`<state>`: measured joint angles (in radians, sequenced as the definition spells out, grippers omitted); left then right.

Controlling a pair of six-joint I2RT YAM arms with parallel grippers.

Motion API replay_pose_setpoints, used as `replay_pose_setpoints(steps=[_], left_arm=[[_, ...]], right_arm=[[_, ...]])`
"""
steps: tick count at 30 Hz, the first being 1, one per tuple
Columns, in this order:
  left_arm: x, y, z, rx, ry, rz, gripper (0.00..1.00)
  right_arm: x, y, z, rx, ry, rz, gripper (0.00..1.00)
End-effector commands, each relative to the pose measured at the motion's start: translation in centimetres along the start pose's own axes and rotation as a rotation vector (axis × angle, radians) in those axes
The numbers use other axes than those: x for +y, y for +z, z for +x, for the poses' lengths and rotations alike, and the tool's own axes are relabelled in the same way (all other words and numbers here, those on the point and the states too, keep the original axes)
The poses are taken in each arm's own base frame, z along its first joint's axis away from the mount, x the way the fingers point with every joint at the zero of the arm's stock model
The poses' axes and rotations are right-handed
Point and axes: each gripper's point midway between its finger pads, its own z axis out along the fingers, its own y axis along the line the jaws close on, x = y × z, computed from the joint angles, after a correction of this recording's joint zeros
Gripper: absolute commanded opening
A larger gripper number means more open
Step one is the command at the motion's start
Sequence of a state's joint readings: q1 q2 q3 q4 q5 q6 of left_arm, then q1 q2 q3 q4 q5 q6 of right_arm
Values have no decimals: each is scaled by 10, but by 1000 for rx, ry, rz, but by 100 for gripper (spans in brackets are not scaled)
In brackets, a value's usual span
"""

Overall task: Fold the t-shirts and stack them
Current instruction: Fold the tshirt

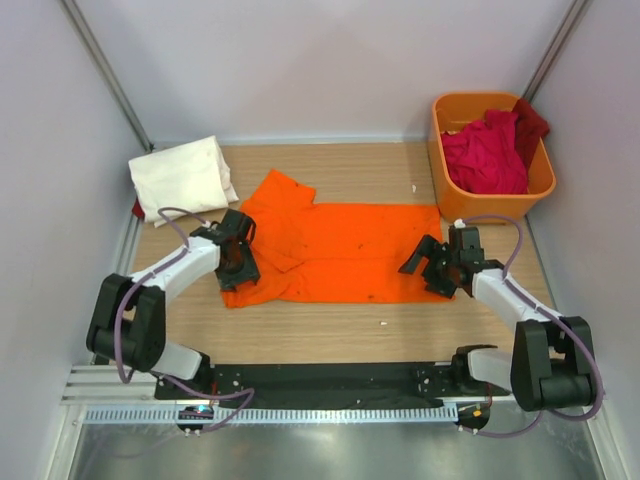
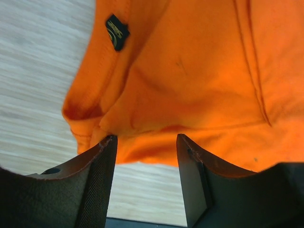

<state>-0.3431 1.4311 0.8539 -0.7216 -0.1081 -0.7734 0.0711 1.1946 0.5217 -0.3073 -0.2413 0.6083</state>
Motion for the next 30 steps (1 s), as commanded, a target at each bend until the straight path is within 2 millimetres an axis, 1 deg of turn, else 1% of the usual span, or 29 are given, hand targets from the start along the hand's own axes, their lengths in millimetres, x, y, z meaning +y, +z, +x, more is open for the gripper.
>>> replay_pose_setpoints(steps=[1, 3, 5, 6, 7, 8, 10, 11, 12, 13, 14, 15, 17, 19, 20, 21, 22, 23, 24, 25, 26, 27, 28, 30], left_arm=[[7, 14, -26, -92, 8, -89, 54], [17, 19, -27, -95, 31, -146, 54], [27, 25, -26, -91, 52, -199, 53], [35, 25, -28, -101, 62, -248, 53], [39, 27, -27, -99, 65, -270, 53], [41, 29, -26, -93, 69, -283, 53], [46, 32, -28, -100, 84, -320, 53], [48, 34, -29, -98, 95, -343, 52], [49, 32, -26, -100, 124, -373, 51], [49, 28, -33, -138, 134, -404, 51], [48, 26, -33, -145, 150, -419, 51], [45, 22, -28, -151, 187, -429, 51], [45, 16, -28, -180, 212, -459, 52], [36, 12, -13, -145, 238, -433, 54], [32, 12, -7, -130, 247, -419, 54], [29, 6, 0, -120, 267, -410, 55], [30, 1, 4, -119, 271, -413, 56], [34, -5, 10, -110, 271, -427, 56], [34, -10, 13, -106, 278, -419, 56], [33, -21, 14, -117, 269, -388, 57], [34, -30, 20, -107, 274, -378, 58], [31, -38, 20, -114, 277, -346, 59], [18, -57, 15, -152, 259, -255, 59], [14, -79, 13, -170, 260, -184, 62]], right_arm=[[-15, 11, -5, -34, -14, 69, 97], [-31, 14, -5, -38, 8, 144, 98], [-39, 15, -4, -44, 45, 191, 98], [-43, 14, -4, -48, 60, 212, 98], [-50, 13, -6, -70, 74, 248, 98], [-58, 12, -5, -84, 102, 288, 98], [-67, 8, -7, -110, 125, 330, 98], [-72, 6, -3, -104, 140, 353, 98], [-74, 5, -3, -113, 160, 368, 99], [-79, 1, 1, -116, 173, 396, 99], [-81, -1, 4, -114, 187, 400, 99], [-79, -1, 6, -116, 213, 393, 99], [-80, -6, 11, -114, 237, 386, 100], [-80, -10, 15, -115, 248, 386, 100], [-78, -14, 12, -132, 246, 380, 100], [-79, -18, 10, -140, 245, 387, 100], [-79, -24, 12, -136, 243, 399, 100], [-76, -29, 9, -159, 243, 381, 100], [-72, -33, 10, -158, 245, 360, 100], [-69, -36, 12, -157, 252, 344, 100], [-62, -44, 12, -168, 254, 309, 100], [-55, -47, 13, -161, 258, 275, 100], [-48, -54, 11, -167, 254, 254, 100], [-28, -68, 0, -214, 198, 177, 100]])
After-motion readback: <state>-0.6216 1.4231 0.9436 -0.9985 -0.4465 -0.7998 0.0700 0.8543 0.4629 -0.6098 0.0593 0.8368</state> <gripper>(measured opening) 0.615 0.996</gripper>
